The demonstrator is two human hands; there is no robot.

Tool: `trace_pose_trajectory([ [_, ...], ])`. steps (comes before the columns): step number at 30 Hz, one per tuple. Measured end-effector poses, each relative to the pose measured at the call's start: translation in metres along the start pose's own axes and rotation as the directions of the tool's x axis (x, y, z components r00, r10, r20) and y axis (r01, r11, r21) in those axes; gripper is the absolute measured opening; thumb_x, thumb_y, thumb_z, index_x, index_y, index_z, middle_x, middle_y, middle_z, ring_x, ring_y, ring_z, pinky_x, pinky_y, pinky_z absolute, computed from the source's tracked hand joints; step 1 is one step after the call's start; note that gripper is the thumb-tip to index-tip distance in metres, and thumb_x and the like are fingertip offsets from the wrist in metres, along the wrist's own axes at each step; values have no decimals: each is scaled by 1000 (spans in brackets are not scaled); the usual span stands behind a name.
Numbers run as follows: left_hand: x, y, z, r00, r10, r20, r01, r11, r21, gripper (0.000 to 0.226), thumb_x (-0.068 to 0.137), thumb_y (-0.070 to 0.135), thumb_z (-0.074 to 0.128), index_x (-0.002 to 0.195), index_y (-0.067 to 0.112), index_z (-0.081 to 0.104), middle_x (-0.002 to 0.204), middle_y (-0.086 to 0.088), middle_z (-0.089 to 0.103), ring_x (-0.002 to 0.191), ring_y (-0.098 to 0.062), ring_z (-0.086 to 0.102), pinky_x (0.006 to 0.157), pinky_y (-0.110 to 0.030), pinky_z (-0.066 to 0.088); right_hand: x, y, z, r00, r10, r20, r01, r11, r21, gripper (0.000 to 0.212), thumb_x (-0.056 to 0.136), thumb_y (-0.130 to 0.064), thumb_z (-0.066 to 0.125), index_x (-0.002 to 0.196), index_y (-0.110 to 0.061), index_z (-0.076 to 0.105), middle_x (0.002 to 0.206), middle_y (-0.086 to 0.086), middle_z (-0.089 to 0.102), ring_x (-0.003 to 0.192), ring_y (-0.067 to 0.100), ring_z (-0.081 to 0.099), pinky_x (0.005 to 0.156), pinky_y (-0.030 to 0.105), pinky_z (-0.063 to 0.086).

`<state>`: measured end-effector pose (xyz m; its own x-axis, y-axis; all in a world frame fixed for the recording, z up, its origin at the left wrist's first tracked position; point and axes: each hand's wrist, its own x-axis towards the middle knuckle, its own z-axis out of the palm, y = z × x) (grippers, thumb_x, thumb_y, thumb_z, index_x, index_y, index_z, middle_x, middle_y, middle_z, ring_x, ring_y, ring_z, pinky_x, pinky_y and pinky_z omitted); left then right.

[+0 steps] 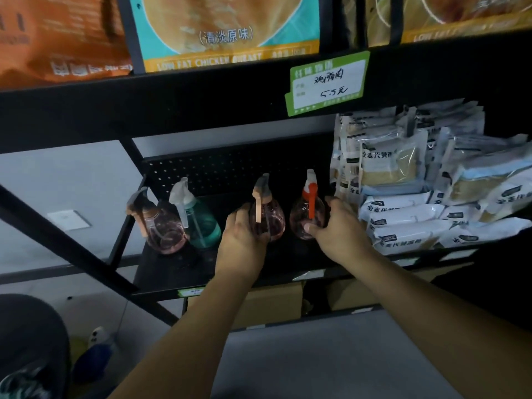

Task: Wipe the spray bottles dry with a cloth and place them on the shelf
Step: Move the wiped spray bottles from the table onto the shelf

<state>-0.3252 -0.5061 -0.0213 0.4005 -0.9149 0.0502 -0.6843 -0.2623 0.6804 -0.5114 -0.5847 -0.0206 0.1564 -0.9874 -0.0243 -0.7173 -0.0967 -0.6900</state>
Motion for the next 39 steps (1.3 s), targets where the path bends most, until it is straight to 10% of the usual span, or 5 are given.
trace_pose_trajectory([
  [12, 25, -7, 22, 999, 11, -33, -14, 996, -89, 63, 100, 29, 74, 155, 21, 45, 147, -9, 54, 127, -25, 61, 92, -24, 41, 26, 5, 24, 998, -67, -3, 67, 996, 66, 45, 88, -33, 77, 129, -28, 58, 112, -1, 65, 105, 20, 65, 85, 30, 49],
  [24, 23, -30, 3, 993, -27, -118, 18, 997, -78, 62, 101, 23, 72, 156, 18, 44, 147, -11, 53, 126, -28, 61, 92, -25, 43, 33, -17, 47, 982, -154, 107, 134, 975, 176, 54, 92, -21, 74, 140, -32, 52, 132, -1, 64, 121, 20, 62, 106, 38, 50],
  [39, 23, -40, -8, 985, -28, -168, 31, 999, 17, 65, 105, 24, 65, 162, 12, 38, 157, -10, 46, 134, -30, 57, 104, -38, 49, 34, -27, 71, 978, -192, 83, 177, 972, 154, 58, 93, -23, 74, 143, -35, 49, 132, -5, 62, 119, 14, 62, 95, 25, 44],
])
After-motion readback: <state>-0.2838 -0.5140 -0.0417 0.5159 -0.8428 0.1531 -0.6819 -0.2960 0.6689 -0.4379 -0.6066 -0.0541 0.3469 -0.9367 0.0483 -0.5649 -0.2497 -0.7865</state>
